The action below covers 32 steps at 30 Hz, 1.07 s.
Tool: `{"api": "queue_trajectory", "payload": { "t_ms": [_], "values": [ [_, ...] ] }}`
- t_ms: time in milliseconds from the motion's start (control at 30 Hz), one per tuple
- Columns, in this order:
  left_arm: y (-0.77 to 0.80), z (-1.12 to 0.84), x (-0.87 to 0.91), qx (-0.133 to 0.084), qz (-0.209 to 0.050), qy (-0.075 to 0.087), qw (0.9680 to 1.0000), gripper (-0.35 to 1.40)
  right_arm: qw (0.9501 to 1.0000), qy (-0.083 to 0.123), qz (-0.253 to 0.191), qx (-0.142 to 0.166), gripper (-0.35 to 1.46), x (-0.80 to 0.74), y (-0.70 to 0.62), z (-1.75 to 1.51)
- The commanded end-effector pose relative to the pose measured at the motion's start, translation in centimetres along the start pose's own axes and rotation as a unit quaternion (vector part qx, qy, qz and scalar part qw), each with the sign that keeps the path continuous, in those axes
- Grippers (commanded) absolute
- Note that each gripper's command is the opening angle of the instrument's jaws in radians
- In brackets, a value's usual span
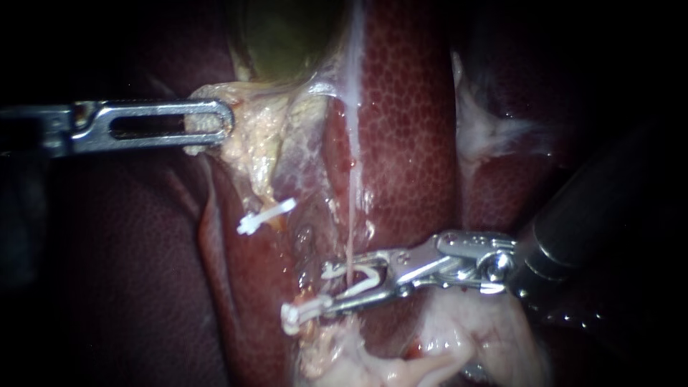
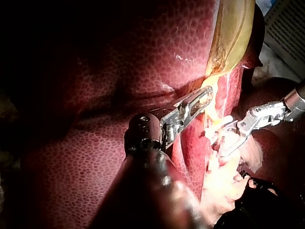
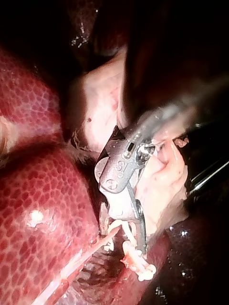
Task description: Clipping first clip right tube
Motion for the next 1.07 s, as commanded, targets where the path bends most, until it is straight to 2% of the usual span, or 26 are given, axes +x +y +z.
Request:
{"api": "queue_trajectory", "payload": {
  "t_ms": [33, 167, 433, 1067],
  "values": [
    [0.00, 0.00, 0.00, 0.000, 0.000, 0.000, 1.0000, -0.35, 1.0000, -0.001, 0.003, 0.002, 0.12, 0.00, -0.01, 0.00],
    [0.00, 0.00, 0.00, 0.000, 0.000, 0.000, 1.0000, -0.35, 0.9999, -0.004, 0.010, 0.012, -0.14, -0.01, -0.01, -0.01],
    [-0.01, 0.00, 0.00, 0.000, 0.000, 0.000, 1.0000, -0.35, 0.9996, -0.005, 0.023, 0.014, -0.35, -0.04, -0.01, -0.01],
    [-0.01, 0.00, 0.00, 0.000, 0.000, 0.000, 1.0000, -0.35, 0.9994, -0.006, 0.028, 0.016, -0.35, -0.05, 0.00, -0.02]
  ]
}}
